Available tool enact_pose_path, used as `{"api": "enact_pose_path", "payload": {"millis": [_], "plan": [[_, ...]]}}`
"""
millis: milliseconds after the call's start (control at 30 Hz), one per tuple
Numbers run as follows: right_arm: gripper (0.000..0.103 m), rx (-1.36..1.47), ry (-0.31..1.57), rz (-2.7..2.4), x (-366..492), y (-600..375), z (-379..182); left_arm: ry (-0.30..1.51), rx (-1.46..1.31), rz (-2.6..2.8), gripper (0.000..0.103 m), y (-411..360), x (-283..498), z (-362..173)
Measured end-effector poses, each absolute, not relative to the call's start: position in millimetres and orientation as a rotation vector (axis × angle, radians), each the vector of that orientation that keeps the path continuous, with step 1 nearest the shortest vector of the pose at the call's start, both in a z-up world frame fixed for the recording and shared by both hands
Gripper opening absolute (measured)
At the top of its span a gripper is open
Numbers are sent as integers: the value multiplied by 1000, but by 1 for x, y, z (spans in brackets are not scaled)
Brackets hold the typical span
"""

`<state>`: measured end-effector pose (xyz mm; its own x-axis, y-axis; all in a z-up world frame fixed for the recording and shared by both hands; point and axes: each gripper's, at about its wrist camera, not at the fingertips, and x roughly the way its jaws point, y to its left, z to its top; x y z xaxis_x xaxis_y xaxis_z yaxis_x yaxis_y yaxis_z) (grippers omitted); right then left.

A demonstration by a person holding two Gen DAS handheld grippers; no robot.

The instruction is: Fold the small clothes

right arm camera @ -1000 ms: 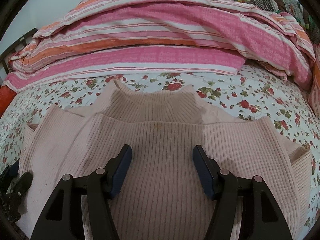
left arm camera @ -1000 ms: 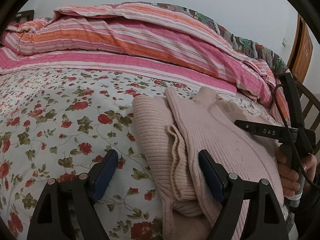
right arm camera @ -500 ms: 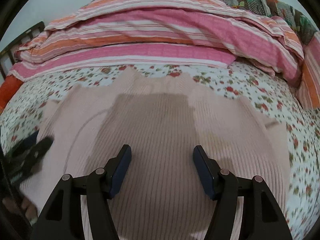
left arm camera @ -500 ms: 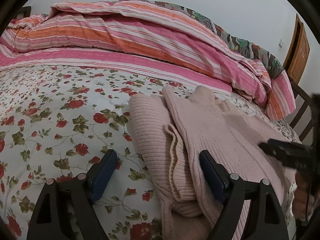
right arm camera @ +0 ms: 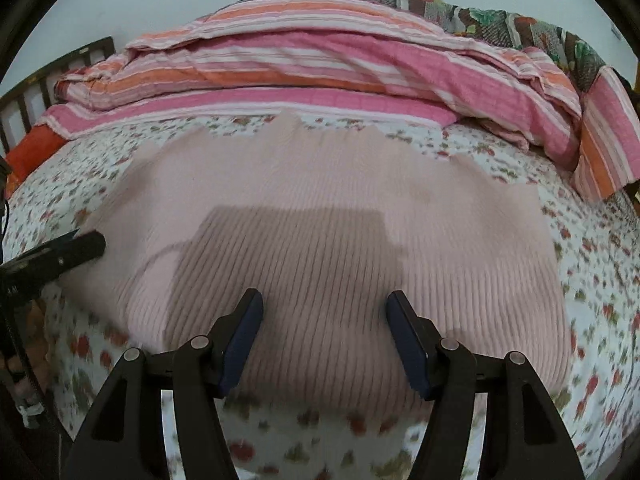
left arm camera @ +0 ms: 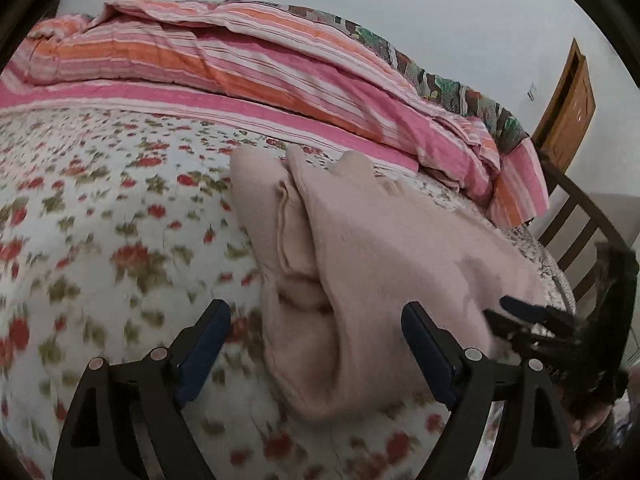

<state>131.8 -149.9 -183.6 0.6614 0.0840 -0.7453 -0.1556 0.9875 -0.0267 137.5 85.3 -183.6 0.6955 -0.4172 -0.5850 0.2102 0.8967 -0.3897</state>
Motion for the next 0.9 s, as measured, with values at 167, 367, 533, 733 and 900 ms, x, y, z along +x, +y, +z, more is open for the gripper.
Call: {"api": "enact_pose_path", "payload": {"millis": [167,367,533,733,900], "plan": [[64,-66,828,184,110,-159,-182,748,-372,-391,85,83,128,-183],[63,51,758,243,76,-188,-168,727,-511,-434,85,81,138,-189],[63,78,726,188,54,-216,-155,721,-599,-399,71,79,153,-191],[63,179,685,145,33,-257,-146,745,-677,-351,26,84,170,-190],[63,207,681,117,31,-281,-143,728,-684,-295,20,81,171,-164]]}}
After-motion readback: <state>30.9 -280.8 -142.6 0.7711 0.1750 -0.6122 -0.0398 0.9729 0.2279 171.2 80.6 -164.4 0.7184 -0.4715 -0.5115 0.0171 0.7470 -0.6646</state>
